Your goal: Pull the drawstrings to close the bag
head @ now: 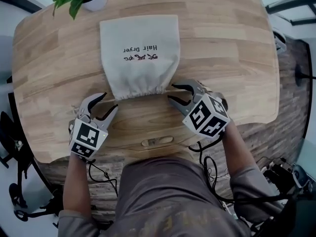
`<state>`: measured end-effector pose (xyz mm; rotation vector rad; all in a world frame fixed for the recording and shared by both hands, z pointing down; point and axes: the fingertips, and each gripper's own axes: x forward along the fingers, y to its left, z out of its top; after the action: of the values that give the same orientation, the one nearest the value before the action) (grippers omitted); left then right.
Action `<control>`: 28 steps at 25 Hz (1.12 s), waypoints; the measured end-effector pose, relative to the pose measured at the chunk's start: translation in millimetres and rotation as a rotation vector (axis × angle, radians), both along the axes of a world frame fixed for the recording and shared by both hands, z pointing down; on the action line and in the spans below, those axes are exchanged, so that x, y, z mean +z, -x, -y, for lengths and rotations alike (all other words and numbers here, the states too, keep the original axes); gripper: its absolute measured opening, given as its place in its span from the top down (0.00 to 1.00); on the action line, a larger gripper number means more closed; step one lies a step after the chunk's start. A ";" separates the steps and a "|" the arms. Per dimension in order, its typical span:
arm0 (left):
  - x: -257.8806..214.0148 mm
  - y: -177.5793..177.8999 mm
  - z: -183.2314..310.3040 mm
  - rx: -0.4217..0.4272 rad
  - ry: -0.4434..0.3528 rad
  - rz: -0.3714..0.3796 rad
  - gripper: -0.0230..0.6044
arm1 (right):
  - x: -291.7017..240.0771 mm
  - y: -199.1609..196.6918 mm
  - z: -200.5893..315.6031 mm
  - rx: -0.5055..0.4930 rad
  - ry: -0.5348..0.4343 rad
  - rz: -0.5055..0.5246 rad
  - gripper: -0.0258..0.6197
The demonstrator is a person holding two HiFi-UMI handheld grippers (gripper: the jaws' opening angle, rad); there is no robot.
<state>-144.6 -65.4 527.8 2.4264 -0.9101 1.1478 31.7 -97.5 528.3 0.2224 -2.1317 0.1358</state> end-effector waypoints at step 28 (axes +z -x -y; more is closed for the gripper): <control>11.1 7.1 2.5 0.077 0.021 0.109 0.95 | 12.3 13.7 0.1 0.018 0.063 -0.048 0.90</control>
<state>-151.7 -67.9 538.8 2.4214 -0.8380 1.3210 18.0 -97.6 540.6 0.2060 -2.0745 0.2055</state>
